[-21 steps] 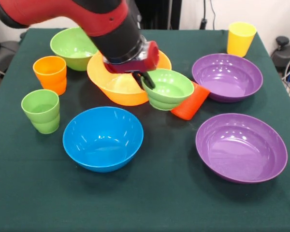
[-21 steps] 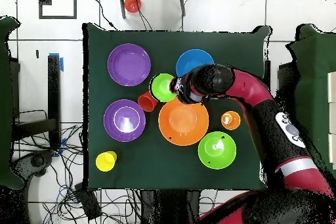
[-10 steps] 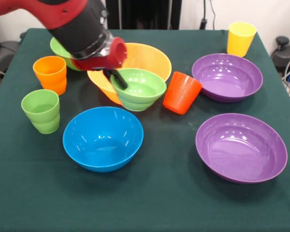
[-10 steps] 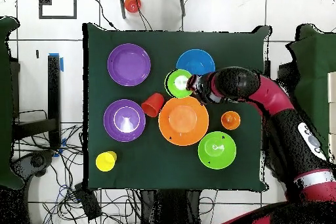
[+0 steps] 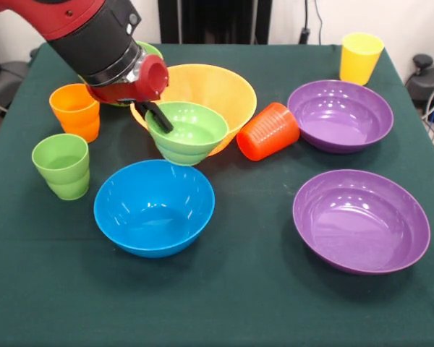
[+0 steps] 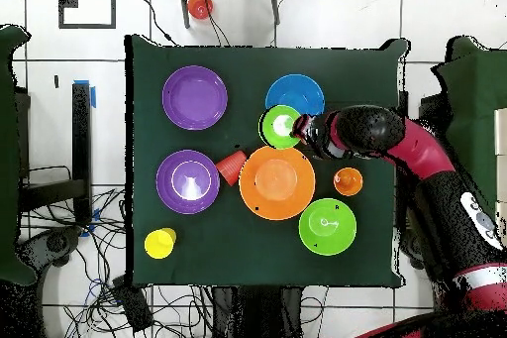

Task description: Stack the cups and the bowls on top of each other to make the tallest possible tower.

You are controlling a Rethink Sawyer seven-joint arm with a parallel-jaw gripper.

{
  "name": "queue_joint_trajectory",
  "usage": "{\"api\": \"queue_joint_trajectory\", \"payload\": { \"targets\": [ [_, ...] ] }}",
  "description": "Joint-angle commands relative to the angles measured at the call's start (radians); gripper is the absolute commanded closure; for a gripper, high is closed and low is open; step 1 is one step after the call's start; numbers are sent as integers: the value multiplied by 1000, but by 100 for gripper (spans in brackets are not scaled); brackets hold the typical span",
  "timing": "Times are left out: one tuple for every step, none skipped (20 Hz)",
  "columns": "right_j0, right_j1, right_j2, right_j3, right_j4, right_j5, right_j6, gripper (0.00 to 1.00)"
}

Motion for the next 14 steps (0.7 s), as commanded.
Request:
{"api": "queue_joint_trajectory", "payload": {
  "targets": [
    [4, 53, 34, 17, -81, -76, -222, 100],
    [1, 56, 36, 19, -84, -87, -221, 100],
    [-5, 62, 41, 23, -88, -103, -224, 100],
    [-12, 67, 46, 27, -91, -118, -227, 100],
    [-12, 70, 48, 20, -97, -123, -233, 100],
    [-14, 76, 53, 7, -118, -138, -258, 100],
    [-12, 78, 56, -5, -128, -136, -270, 100],
    [-10, 85, 63, -28, -140, -137, -289, 100],
    [-9, 94, 67, -42, -147, -143, -293, 100],
    [-4, 109, 68, -68, -150, -160, -279, 100],
    [-4, 119, 71, -82, -159, -182, -273, 100],
    [5, 133, 66, -114, -174, -206, -261, 100],
    [11, 140, 59, -137, -181, -209, -250, 100],
    [17, 148, 51, -159, -189, -212, -240, 100]
  ]
}}
